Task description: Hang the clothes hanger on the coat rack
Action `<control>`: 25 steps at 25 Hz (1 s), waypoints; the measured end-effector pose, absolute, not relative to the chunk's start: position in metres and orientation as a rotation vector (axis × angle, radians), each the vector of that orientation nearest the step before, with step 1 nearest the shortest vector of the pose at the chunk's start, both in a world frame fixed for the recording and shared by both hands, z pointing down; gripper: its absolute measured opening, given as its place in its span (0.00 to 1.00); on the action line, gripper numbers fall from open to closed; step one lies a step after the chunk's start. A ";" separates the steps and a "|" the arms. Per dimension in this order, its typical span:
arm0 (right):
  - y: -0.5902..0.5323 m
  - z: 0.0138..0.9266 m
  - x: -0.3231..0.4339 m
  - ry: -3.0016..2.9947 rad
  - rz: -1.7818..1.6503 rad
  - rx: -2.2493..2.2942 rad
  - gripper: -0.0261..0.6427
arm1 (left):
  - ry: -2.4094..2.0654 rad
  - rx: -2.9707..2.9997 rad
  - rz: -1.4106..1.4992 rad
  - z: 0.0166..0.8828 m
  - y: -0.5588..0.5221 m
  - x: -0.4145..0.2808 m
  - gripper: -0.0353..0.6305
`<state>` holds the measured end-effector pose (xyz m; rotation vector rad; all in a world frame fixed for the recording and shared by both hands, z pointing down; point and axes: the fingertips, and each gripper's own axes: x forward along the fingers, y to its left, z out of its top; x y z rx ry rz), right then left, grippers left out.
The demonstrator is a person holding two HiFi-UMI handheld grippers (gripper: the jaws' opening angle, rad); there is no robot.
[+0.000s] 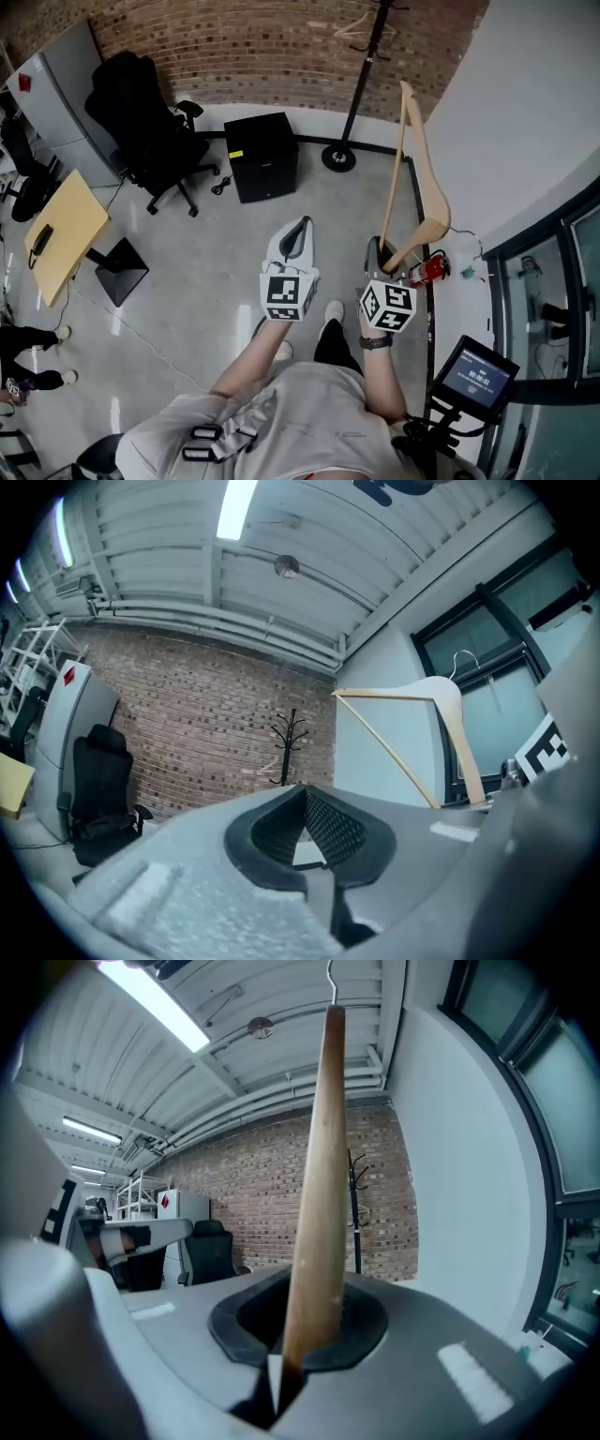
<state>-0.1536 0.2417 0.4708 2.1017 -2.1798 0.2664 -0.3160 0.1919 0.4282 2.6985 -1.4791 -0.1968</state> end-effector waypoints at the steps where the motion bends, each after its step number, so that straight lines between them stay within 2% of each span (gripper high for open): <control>1: 0.235 0.476 -0.150 -2.176 0.283 2.093 0.08 | -1.490 2.691 -0.199 0.429 0.184 -0.314 0.05; 6: 0.186 0.494 -0.113 -2.188 0.367 2.065 0.08 | -1.480 2.663 -0.136 0.444 0.133 -0.270 0.05; 18: 0.029 0.465 0.054 -2.270 0.255 2.126 0.08 | -1.359 2.824 -0.136 0.423 -0.014 -0.075 0.05; 22: 0.020 0.481 0.082 -2.233 0.304 2.150 0.08 | -1.109 2.829 -0.116 0.448 -0.011 -0.024 0.05; 25: 0.027 0.493 0.082 -2.226 0.391 2.152 0.08 | -1.084 2.832 -0.024 0.468 0.002 -0.017 0.05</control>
